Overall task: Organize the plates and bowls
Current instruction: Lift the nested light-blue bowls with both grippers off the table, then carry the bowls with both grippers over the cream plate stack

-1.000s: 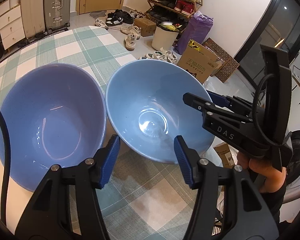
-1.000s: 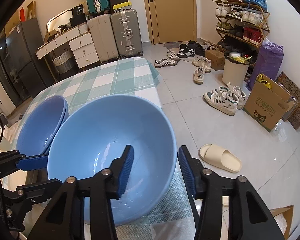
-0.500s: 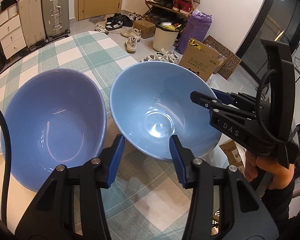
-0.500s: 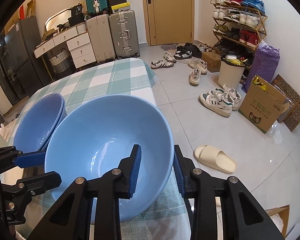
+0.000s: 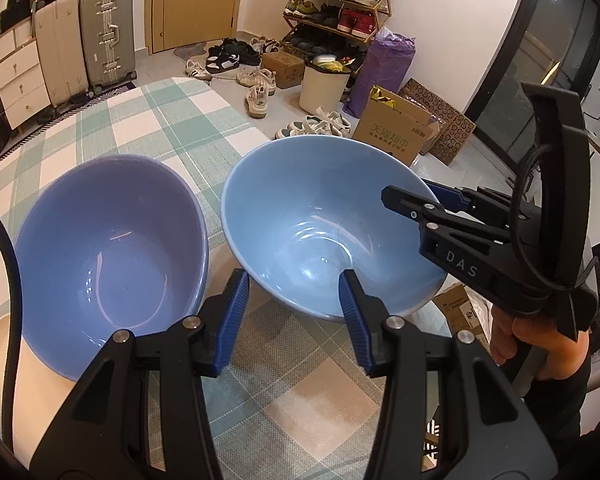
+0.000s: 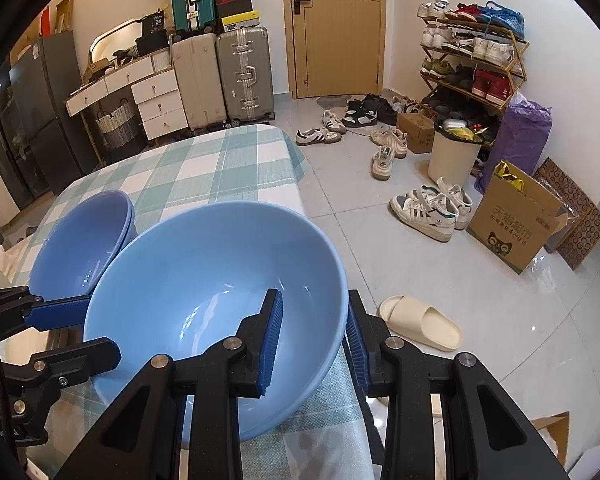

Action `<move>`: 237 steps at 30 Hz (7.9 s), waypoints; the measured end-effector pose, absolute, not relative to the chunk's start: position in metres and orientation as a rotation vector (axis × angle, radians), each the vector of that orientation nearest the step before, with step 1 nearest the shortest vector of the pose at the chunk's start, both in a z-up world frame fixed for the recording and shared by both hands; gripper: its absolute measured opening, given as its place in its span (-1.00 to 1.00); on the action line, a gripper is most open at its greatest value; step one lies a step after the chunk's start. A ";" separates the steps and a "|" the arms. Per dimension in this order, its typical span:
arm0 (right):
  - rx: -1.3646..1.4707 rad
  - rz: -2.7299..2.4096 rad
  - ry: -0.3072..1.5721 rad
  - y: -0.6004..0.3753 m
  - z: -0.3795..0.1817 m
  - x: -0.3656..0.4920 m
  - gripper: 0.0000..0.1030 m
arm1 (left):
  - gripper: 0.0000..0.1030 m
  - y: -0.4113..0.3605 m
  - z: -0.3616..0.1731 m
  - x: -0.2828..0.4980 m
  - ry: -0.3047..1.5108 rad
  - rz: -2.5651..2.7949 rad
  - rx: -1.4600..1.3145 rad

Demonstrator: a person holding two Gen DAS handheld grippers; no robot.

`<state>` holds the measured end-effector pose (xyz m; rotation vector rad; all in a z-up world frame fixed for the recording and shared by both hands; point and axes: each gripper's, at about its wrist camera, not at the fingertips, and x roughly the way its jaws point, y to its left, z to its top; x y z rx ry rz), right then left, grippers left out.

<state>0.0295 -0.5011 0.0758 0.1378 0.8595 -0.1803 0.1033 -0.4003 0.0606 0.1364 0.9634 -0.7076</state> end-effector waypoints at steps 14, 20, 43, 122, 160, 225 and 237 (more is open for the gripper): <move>0.096 -0.186 0.784 -0.491 0.114 0.015 -0.38 | -0.15 -0.385 0.098 0.086 0.858 -0.704 0.130; 0.079 -0.178 0.750 -0.483 0.132 0.013 -0.38 | -0.15 -0.372 0.118 0.079 0.808 -0.691 0.122; 0.011 -0.071 0.684 -0.435 0.172 0.031 -0.38 | -0.15 -0.314 0.171 0.061 0.713 -0.572 0.091; -0.191 0.031 0.713 -0.313 0.061 0.104 -0.33 | -0.15 -0.231 0.045 0.153 0.813 -0.274 0.152; -0.039 0.136 0.793 -0.348 0.081 0.117 0.87 | 0.75 -0.213 0.040 0.169 0.835 -0.271 0.103; 0.110 0.231 0.840 -0.360 0.066 0.123 -0.19 | -0.38 -0.210 0.032 0.190 0.893 -0.340 -0.019; 0.081 0.236 0.787 -0.351 0.094 0.106 -0.19 | -0.38 -0.200 0.064 0.161 0.821 -0.325 -0.020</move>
